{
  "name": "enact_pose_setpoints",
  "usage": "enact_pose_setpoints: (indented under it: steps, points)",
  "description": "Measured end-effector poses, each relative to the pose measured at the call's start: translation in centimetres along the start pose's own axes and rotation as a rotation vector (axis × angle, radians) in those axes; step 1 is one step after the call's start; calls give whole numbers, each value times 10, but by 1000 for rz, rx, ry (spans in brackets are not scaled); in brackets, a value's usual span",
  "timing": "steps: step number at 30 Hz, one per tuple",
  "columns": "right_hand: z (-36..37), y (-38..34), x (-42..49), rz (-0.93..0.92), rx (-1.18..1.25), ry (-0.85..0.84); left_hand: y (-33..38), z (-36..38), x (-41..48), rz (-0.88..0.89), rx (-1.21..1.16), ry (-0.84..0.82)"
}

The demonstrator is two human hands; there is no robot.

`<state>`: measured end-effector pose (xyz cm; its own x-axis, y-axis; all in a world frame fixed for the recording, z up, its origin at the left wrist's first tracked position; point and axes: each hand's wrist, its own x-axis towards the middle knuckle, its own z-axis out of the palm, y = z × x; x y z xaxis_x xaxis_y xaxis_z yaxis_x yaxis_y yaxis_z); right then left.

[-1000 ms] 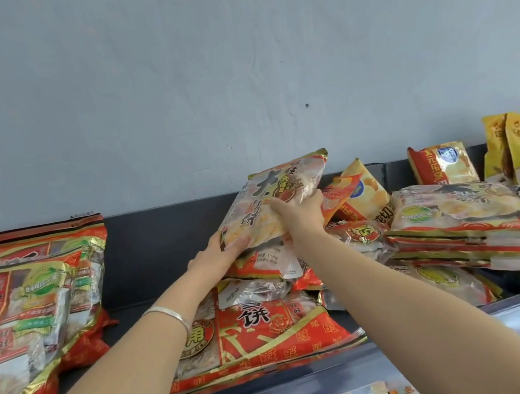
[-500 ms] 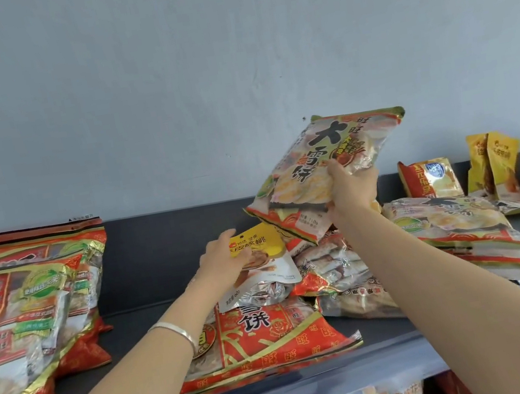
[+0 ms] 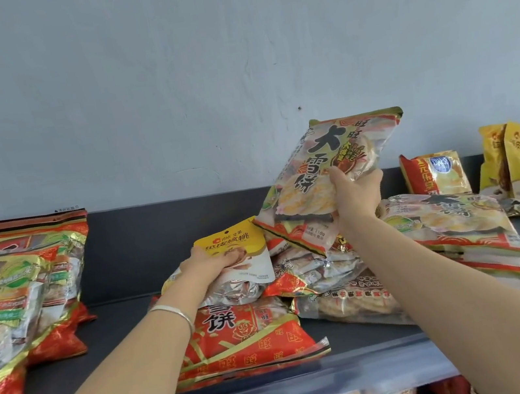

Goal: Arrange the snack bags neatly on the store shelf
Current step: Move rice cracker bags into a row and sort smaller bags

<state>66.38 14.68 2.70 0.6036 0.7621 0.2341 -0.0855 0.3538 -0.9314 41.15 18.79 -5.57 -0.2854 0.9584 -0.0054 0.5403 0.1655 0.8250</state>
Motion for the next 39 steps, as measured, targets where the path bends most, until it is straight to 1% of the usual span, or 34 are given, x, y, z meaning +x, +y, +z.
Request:
enact_pose_setpoints:
  steps: [2, 4, 5, 7, 8, 10, 11, 14, 17, 19, 21, 23, 25, 28, 30, 33, 36, 39]
  points:
    - [0, 2, 1, -11, -16, -18, 6, -4, -7, -11, -47, -9]
    - [1, 3, 1, -10, -25, -31, 20, -7, -25, -82, -125, 20]
    - [2, 4, 2, -9, -23, -36, 22, -9, -27, -118, -196, 30]
    - [4, 4, 2, -21, -12, -53, 16, -14, -17, -172, -424, -46]
    - [6, 4, 2, -34, 4, -68, 3, -13, 1, -193, -508, -53]
    - [12, 7, 2, -48, 45, -92, -15, -13, 31, -225, -598, -78]
    - [16, 7, 1, -40, 61, -101, -12, -16, 24, -223, -634, -46]
    - [32, 7, -8, 14, 133, -113, 11, -34, -16, -122, -630, 111]
    - [45, 8, -12, 27, 187, -92, 16, -55, -33, -3, -614, 399]
    - [53, 8, -17, 10, 134, -91, 17, -72, -44, 73, -639, 586]
    - [62, 12, -24, 12, 81, -120, 18, -88, -56, 186, -576, 743]
    - [72, 19, -35, 44, 52, -166, 17, -102, -66, 285, -512, 836]
    - [85, 28, -46, 122, 59, -230, 14, -111, -70, 341, -518, 895]
    - [106, 41, -65, 236, 62, -335, 12, -119, -74, 410, -524, 938]
    - [120, 50, -75, 274, 59, -400, 13, -124, -79, 468, -530, 959]
    - [135, 58, -87, 330, 23, -498, 14, -132, -83, 451, -570, 983]
    - [145, 70, -90, 342, -132, -600, 13, -132, -76, 390, -620, 918]
    - [142, 73, -84, 273, -267, -646, 13, -116, -73, 396, -658, 819]
